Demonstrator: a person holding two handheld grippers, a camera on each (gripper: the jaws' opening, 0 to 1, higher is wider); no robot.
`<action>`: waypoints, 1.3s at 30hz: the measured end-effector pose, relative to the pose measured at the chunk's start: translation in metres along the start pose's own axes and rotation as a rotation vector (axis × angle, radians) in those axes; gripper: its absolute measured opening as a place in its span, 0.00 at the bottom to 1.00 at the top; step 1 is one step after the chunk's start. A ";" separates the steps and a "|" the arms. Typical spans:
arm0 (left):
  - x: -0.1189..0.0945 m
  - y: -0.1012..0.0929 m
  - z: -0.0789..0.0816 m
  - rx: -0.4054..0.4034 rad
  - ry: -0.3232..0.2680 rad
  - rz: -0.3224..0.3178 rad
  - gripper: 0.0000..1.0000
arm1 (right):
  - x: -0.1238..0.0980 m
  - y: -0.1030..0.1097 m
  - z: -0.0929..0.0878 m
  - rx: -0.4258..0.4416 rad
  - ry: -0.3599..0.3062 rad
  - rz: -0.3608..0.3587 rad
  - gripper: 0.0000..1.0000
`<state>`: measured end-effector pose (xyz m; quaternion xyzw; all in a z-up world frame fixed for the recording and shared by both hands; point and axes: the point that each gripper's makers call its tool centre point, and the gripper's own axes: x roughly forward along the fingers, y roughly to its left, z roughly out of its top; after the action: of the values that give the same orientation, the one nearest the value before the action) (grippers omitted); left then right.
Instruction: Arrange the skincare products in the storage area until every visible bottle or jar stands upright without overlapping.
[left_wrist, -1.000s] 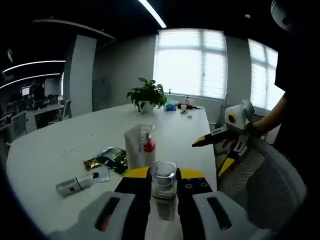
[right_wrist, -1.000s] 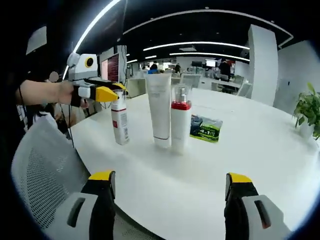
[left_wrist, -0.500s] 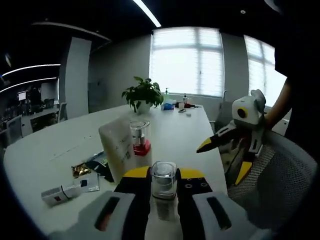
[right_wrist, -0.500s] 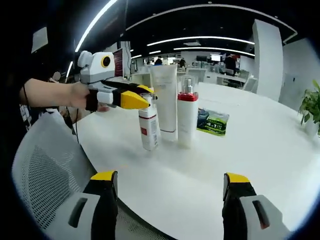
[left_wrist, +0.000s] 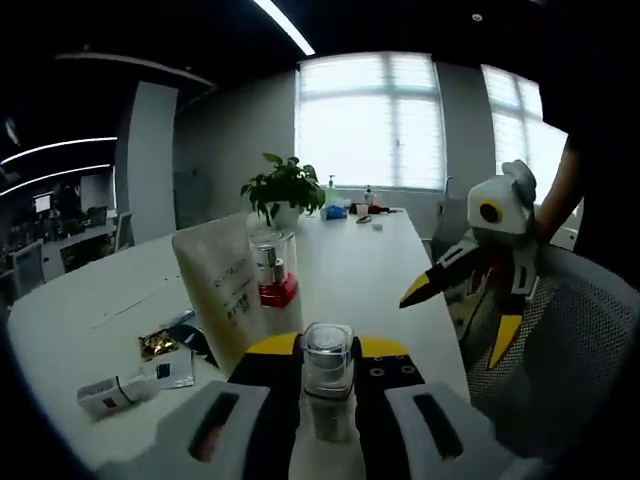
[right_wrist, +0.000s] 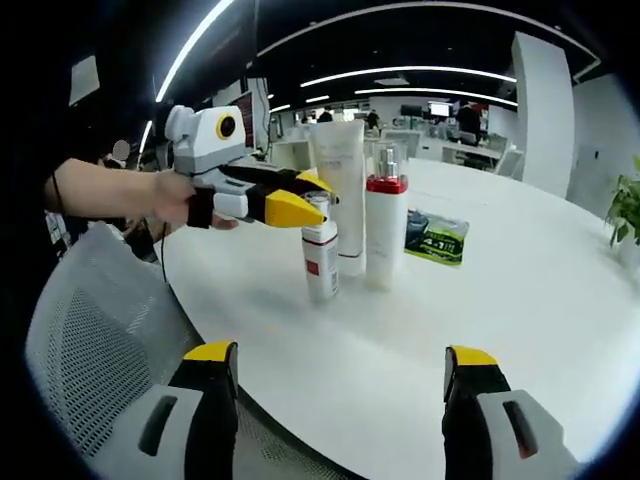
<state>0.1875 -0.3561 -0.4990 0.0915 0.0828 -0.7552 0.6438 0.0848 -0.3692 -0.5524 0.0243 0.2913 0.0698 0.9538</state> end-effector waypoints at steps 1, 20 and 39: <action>0.000 0.000 0.000 -0.003 -0.008 0.000 0.17 | 0.000 0.000 0.000 -0.001 0.001 0.000 0.89; -0.003 -0.010 -0.002 -0.012 -0.012 -0.031 0.18 | 0.001 0.003 -0.003 -0.007 0.014 0.007 0.88; -0.005 -0.013 -0.004 0.047 0.025 -0.019 0.24 | 0.002 0.003 -0.004 -0.004 0.021 0.013 0.87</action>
<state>0.1756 -0.3484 -0.5013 0.1152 0.0741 -0.7616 0.6334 0.0834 -0.3656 -0.5568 0.0236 0.3011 0.0765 0.9502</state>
